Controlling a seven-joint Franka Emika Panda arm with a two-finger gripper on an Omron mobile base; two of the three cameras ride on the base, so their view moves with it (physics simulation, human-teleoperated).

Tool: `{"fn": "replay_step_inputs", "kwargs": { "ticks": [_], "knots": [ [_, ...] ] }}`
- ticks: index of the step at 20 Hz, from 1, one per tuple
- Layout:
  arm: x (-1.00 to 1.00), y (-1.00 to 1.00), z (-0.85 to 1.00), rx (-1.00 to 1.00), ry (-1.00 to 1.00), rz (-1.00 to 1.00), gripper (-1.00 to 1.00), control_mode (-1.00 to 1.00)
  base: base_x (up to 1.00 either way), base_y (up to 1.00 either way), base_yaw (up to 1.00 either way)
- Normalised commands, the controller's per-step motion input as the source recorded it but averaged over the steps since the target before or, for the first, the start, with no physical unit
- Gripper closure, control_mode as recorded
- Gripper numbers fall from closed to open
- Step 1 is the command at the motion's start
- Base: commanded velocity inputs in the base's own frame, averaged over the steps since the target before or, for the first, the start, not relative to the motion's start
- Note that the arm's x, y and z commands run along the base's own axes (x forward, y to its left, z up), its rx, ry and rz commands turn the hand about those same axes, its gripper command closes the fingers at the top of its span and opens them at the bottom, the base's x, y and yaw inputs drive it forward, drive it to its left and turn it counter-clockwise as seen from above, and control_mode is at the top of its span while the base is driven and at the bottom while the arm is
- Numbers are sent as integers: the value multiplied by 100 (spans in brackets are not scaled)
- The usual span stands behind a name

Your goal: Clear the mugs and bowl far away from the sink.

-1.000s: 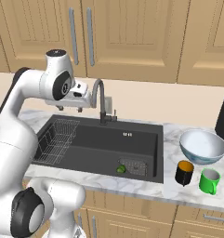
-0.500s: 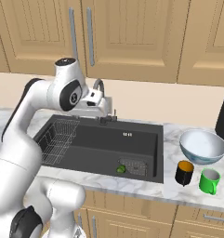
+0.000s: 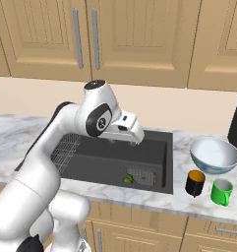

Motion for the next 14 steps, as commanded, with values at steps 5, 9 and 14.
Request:
{"fn": "replay_step_inputs", "kwargs": {
  "ticks": [5, 9, 14],
  "knots": [
    [-22, -89, -43, 1, -9, -47, -100, -100, 0, 0, 0],
    [-23, -62, -40, 9, -13, -37, -100, -100, 0, 0, 0],
    [-6, -66, -2, 5, -8, -21, -100, -100, 0, 0, 0]
  ]
}}
